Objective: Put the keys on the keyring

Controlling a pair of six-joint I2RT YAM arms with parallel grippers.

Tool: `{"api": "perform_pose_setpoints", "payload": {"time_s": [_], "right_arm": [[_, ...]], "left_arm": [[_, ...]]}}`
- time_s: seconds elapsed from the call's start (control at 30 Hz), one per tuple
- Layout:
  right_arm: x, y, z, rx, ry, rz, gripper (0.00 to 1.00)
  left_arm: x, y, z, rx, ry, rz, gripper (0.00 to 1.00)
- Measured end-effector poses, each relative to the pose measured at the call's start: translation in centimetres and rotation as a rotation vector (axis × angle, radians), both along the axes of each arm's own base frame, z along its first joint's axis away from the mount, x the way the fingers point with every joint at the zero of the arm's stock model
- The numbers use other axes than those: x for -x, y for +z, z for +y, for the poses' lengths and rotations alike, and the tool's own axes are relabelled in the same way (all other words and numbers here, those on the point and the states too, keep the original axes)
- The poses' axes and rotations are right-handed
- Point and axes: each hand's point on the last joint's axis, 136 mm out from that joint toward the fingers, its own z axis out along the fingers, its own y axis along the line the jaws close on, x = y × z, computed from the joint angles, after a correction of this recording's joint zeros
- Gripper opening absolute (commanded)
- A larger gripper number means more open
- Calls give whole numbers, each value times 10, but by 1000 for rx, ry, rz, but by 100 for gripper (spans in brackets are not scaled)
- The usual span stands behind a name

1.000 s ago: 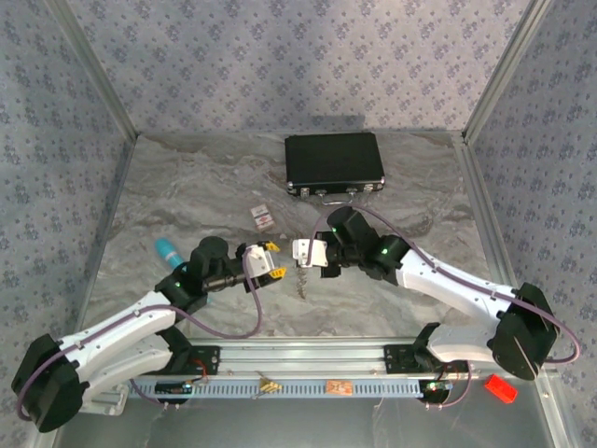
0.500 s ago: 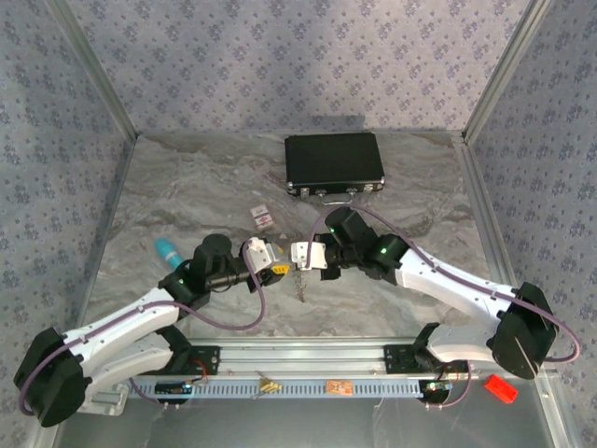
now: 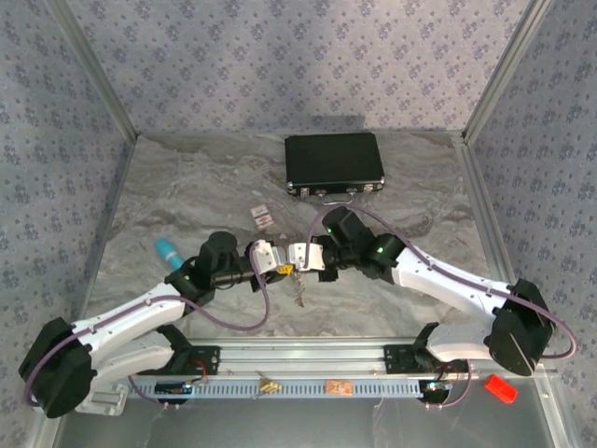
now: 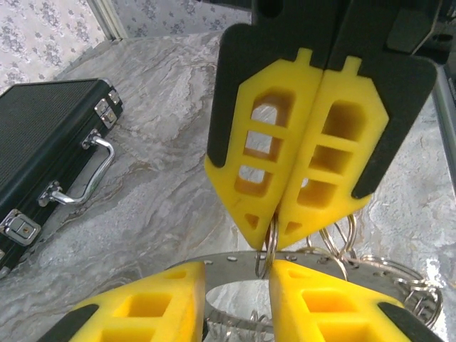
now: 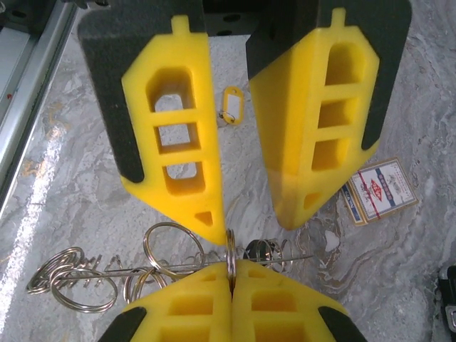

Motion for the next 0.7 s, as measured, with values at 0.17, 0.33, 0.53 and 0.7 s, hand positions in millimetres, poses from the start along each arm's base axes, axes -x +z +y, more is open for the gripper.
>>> {"api": "perform_pose_setpoints", "payload": {"time_s": [0.17,0.33,0.53,0.7], "right_arm": [[0,1,1,-10,-4,9,0],[-1,4,3,-27,-14,20,0],[-4,5,0,-71,-49,64,21],[-11,20,-17,-247,-83,109,29]], "left_arm": [[2,3,-2,5,-21,-6,19],[2,4,-5,15,-34,-10,11],[1,5,-7,18,-45,-29,0],[-2,6,-9,55,-30,-58,0]]}}
